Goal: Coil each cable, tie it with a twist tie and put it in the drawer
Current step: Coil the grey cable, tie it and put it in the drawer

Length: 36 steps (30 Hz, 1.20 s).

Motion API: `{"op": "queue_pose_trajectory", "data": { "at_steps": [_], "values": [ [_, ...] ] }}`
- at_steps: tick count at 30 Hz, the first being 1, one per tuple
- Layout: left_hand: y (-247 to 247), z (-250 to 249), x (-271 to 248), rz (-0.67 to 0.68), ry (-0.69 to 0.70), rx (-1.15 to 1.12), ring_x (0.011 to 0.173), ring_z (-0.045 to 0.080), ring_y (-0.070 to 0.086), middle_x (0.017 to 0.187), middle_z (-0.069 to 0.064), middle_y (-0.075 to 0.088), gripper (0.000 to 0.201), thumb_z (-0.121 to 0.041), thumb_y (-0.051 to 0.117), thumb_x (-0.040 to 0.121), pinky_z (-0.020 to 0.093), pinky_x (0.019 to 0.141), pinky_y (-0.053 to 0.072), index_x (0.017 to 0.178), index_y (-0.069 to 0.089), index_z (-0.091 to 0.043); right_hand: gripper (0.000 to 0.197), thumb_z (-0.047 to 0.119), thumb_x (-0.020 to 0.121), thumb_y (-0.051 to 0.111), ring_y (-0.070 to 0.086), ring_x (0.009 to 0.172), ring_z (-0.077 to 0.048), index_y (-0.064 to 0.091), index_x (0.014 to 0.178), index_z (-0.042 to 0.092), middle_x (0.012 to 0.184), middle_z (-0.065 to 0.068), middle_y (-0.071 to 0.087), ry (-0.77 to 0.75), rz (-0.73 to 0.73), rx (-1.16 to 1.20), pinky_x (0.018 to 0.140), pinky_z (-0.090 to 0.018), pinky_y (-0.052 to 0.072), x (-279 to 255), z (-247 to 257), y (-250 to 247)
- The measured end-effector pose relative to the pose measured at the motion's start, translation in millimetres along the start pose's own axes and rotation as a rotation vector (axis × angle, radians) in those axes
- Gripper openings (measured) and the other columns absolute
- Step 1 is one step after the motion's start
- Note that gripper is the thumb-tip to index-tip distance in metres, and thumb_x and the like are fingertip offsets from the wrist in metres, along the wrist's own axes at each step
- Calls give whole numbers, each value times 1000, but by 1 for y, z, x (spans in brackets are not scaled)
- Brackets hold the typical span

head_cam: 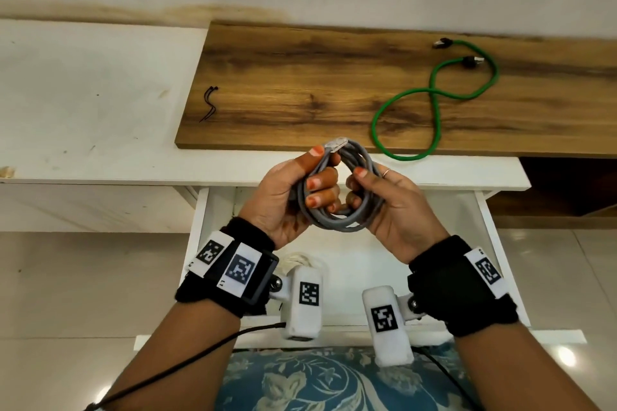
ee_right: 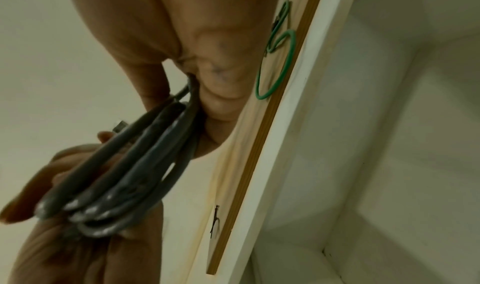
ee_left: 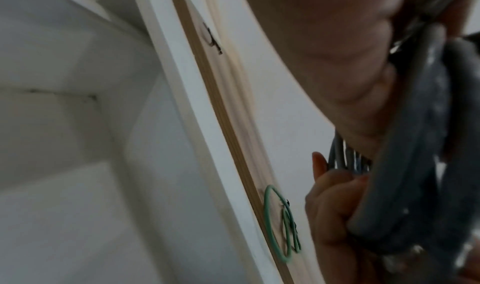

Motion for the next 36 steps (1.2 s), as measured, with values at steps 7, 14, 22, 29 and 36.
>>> {"op": "queue_pose_trajectory", "data": {
  "at_steps": [7, 14, 22, 29, 36],
  "values": [
    [-6, -11, -2, -67, 35, 301, 46, 6, 46, 54, -7, 48, 30, -30, 43, 91, 29, 64, 46, 97, 56, -3, 18, 7, 97, 42, 47, 53, -10, 55, 108, 10, 67, 0, 50, -35, 1, -14, 54, -22, 48, 0, -2, 3],
    [-2, -1, 2, -78, 49, 195, 38, 2, 37, 48, -10, 39, 25, -25, 44, 96, 21, 50, 46, 91, 54, -2, 39, 35, 79, 59, 37, 44, -6, 60, 109, 11, 63, 3, 43, -97, -60, 63, 46, -19, 39, 3, 0, -4],
    [13, 22, 7, -36, -10, 253, 40, 5, 39, 49, -6, 41, 22, -24, 46, 91, 19, 51, 46, 89, 52, -3, 45, 65, 68, 67, 20, 42, -9, 58, 61, 21, 42, 7, 32, -55, -146, 301, 57, -30, 9, 16, -28, -33],
    [1, 5, 7, -151, 46, 61, 35, 3, 31, 44, -9, 33, 24, -26, 46, 94, 19, 45, 39, 84, 53, -5, 58, 59, 88, 42, 58, 72, -19, 59, 113, 10, 87, -4, 64, -224, -272, -48, 64, -34, 49, 3, -4, -27],
    [-33, -25, 3, -258, 170, -162, 34, 3, 35, 42, -7, 36, 29, -28, 41, 99, 18, 42, 42, 83, 54, -7, 38, 56, 75, 65, 50, 111, -12, 66, 100, 27, 109, 2, 59, -999, 2, -1314, 95, -43, 38, -38, 32, 44]
  ]
}}
Point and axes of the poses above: each hand's wrist, its own x-axis towards the middle knuckle, its own y-axis out of the palm, z = x × y, the point moved 9 cm from there along x, towards the middle knuckle
